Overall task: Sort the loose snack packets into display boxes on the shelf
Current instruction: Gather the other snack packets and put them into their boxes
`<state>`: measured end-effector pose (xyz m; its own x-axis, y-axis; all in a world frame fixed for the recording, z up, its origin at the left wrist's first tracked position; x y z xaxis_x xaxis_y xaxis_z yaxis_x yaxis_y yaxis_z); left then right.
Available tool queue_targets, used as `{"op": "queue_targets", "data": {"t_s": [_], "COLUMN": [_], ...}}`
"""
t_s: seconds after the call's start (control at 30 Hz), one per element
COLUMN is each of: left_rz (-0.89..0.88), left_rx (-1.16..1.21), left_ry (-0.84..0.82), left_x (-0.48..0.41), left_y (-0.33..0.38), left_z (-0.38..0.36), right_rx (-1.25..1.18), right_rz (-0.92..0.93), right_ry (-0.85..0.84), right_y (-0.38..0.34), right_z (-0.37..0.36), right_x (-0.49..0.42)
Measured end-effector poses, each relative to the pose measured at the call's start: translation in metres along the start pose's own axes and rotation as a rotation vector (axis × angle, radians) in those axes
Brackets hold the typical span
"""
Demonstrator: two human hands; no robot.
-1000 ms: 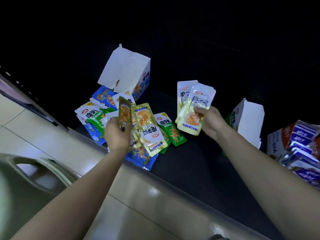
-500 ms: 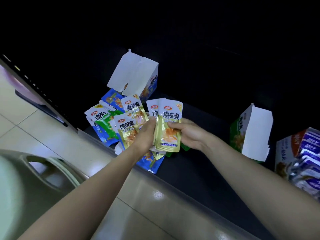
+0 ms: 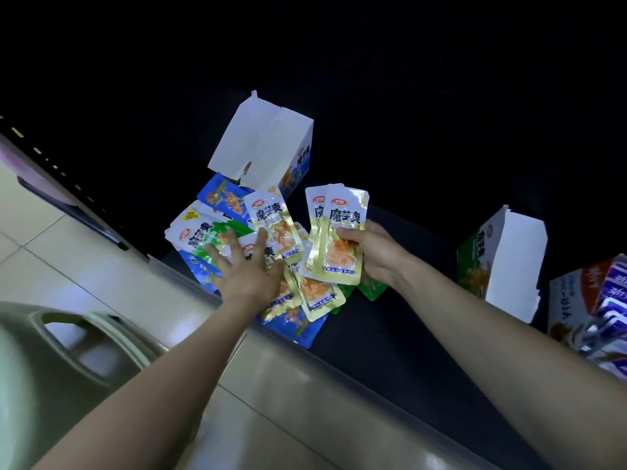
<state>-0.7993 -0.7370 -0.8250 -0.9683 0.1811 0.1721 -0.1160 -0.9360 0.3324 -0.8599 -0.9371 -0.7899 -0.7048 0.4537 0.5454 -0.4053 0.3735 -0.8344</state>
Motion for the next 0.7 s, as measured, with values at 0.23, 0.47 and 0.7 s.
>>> {"op": "queue_targets", "data": {"t_s": [0.23,0.47,0.7], "left_rz": [-0.078,-0.146,0.115], "left_rx": [0.004,0.093,0.079], "left_ry": [-0.015,0.454,0.121], "left_x": [0.028,0.008,-0.03], "left_y": [0.027,-0.009,-0.051], "left_z": [-0.011,0.009,0.02], "right_rx": [0.063,0.13,0.18], "right_rz": [0.075,0.071,0.056], "right_ry": [0.023,0.084,-0.086], "right_y": [0.0,0.008,0.021], "right_z": [-0.015,-0.014,-0.049], "right_x": [-0.011,-0.018,-0.012]}}
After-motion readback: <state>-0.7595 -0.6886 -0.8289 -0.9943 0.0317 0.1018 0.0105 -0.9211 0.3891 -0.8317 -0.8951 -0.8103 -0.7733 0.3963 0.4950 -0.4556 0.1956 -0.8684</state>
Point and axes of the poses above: each hand's wrist, its own x-axis away from the middle knuckle, its own z-axis out of the back of the hand, y = z × x, the point moved 1 cm from there along -x, towards the middle knuckle, and after that the axes turned 10 degrees about y, right-handed, at the moved point
